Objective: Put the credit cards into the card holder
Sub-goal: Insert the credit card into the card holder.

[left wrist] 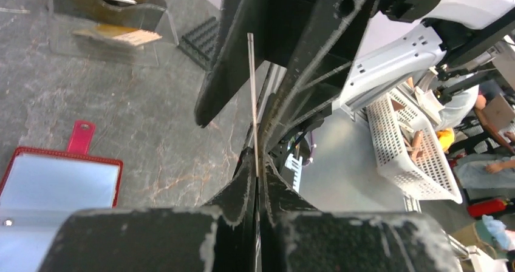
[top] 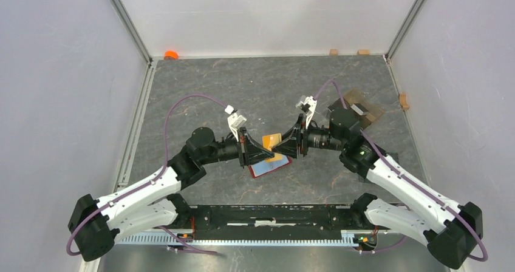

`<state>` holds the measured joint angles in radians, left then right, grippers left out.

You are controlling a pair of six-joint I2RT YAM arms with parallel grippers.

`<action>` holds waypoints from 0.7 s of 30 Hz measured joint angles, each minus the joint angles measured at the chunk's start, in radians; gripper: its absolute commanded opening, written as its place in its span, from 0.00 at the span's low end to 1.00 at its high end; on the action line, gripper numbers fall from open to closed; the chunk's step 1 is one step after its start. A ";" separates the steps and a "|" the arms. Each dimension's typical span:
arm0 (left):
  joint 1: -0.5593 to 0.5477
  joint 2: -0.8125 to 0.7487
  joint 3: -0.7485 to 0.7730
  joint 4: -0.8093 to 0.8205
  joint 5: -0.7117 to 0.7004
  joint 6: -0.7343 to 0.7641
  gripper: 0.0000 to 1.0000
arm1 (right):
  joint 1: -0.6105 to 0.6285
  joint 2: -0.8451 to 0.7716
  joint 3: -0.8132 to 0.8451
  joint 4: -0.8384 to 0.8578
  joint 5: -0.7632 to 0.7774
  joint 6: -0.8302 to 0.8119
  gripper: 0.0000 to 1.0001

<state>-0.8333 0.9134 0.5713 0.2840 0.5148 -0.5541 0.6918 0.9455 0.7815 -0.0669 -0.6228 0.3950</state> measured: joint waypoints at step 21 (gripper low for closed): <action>0.012 0.156 -0.157 -0.268 -0.495 -0.385 0.83 | -0.050 0.325 -0.092 0.048 0.146 0.085 0.00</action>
<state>-0.8211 1.0695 0.4141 0.0158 0.0196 -0.9394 0.6418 1.2705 0.6891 -0.0193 -0.4767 0.4805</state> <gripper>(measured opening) 0.872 0.010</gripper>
